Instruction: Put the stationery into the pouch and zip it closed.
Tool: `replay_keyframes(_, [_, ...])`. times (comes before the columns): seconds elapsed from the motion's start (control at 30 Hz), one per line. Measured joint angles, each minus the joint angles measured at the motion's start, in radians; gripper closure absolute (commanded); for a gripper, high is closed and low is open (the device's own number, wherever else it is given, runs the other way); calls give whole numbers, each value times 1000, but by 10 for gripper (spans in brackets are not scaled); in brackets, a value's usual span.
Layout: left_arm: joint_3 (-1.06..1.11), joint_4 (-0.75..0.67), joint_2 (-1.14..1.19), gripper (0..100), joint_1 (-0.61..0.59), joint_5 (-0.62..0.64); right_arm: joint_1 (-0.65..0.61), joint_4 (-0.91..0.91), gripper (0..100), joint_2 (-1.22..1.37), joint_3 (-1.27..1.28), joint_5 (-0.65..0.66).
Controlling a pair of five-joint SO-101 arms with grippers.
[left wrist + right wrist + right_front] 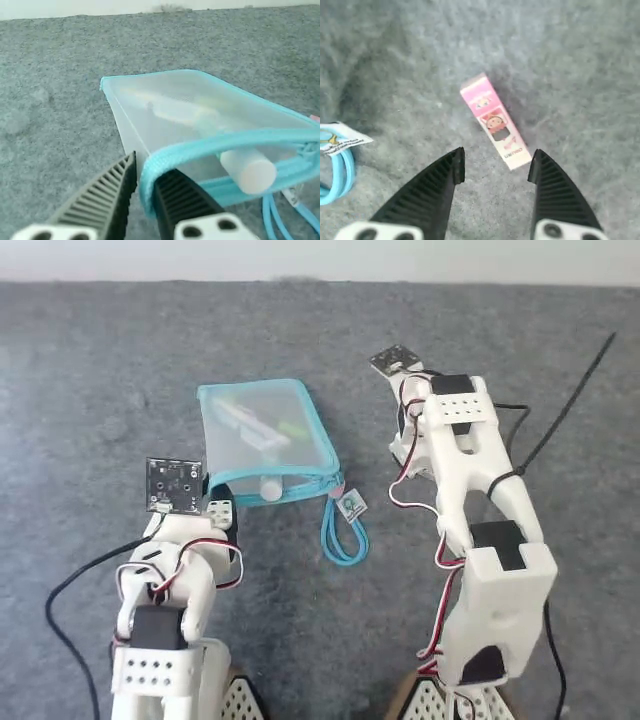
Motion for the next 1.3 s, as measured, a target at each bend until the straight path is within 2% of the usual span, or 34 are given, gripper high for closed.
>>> replay_keyframes(0.43, [0, 0, 0, 987, 0, 0, 34, -112, 791, 123, 0, 48])
replay_keyframes(0.53, [0, 0, 0, 987, 0, 0, 35, -109, 862, 135, 0, 52])
replay_keyframes(0.7, [11, -5, -2, 987, 0, 0, 49, -64, 994, 137, -3, 31])
replay_keyframes(0.97, [20, -12, -2, 987, 0, 0, 94, 175, 991, 129, -78, -14])
replay_keyframes(1.17, [20, -12, -2, 987, 0, 0, 83, 333, 991, -137, -61, -78])
replay_keyframes(1.3, [20, -12, -2, 987, 0, 0, -44, 351, 991, -434, 69, -91])
